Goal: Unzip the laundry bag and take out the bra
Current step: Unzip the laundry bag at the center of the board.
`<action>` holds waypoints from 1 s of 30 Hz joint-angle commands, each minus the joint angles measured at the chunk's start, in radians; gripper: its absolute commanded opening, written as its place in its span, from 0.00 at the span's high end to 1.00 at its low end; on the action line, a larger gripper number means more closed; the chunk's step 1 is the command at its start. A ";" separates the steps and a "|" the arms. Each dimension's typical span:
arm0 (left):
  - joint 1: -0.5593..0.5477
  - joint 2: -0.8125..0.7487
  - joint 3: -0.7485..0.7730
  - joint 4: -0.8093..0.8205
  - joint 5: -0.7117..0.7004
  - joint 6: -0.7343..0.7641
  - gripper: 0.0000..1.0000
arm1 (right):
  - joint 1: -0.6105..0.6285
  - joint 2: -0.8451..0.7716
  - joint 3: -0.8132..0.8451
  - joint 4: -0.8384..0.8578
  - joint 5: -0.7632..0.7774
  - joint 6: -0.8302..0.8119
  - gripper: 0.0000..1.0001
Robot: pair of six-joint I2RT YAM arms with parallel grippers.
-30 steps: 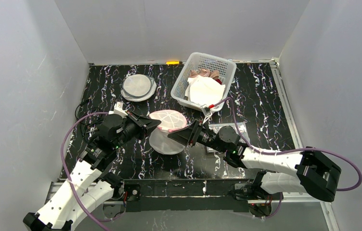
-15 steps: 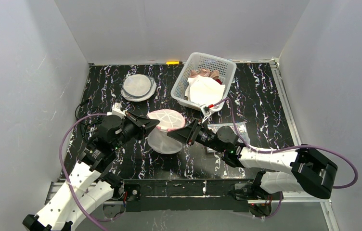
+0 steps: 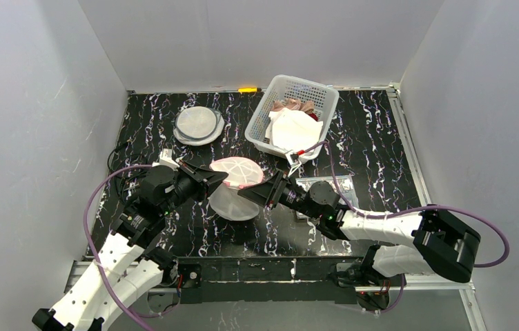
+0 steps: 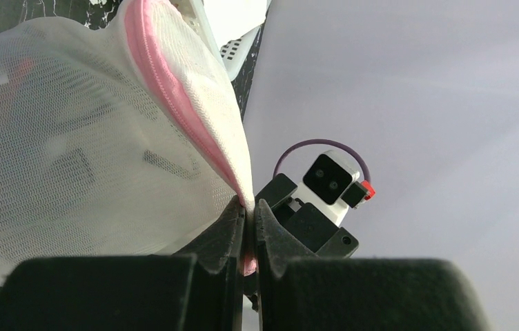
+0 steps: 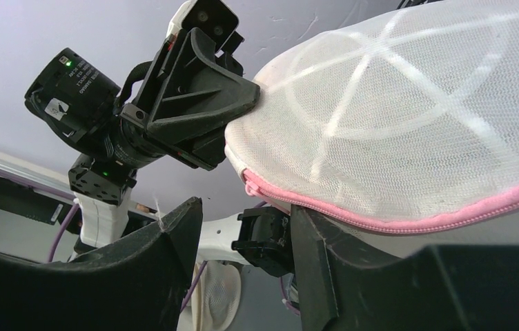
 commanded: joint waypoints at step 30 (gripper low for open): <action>0.003 0.030 0.154 -0.235 -0.048 -0.163 1.00 | 0.008 -0.005 0.035 0.166 -0.030 -0.105 0.51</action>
